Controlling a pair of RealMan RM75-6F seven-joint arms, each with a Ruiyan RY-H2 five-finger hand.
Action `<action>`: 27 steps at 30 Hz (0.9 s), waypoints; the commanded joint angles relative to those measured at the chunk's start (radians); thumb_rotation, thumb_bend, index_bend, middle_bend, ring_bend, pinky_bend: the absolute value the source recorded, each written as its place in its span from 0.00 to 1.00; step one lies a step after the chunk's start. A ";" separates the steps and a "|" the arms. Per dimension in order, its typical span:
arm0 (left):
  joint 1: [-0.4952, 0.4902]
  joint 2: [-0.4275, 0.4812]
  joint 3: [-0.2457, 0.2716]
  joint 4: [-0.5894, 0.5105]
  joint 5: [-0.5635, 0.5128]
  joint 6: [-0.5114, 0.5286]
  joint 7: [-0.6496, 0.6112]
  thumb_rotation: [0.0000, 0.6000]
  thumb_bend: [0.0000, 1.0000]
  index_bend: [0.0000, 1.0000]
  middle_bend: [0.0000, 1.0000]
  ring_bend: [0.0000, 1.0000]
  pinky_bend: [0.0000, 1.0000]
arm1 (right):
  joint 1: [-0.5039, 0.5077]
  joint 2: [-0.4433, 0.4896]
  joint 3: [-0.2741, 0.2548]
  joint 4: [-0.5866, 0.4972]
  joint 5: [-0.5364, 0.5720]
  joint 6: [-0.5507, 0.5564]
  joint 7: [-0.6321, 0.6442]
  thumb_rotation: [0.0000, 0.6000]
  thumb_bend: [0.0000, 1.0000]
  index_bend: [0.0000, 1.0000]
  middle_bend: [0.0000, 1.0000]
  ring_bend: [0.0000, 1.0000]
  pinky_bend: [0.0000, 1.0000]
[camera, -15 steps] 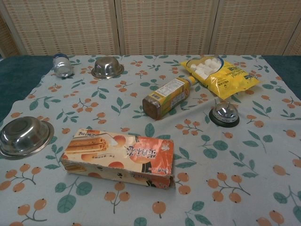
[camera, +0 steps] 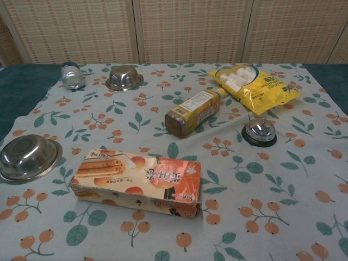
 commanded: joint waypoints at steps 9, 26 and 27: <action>0.002 0.001 -0.003 0.001 0.001 0.006 0.001 1.00 0.43 0.36 0.44 0.30 0.47 | 0.233 -0.210 0.126 0.272 0.062 -0.261 0.094 1.00 1.00 0.00 0.00 0.00 0.06; 0.002 0.005 -0.001 0.001 0.006 0.010 -0.012 1.00 0.43 0.36 0.44 0.30 0.47 | 0.454 -0.487 0.158 0.613 0.092 -0.441 0.133 1.00 1.00 0.00 0.00 0.00 0.06; 0.002 0.005 0.000 0.001 0.008 0.010 -0.011 1.00 0.43 0.36 0.44 0.30 0.47 | 0.462 -0.500 0.158 0.633 0.097 -0.452 0.141 1.00 1.00 0.00 0.00 0.00 0.06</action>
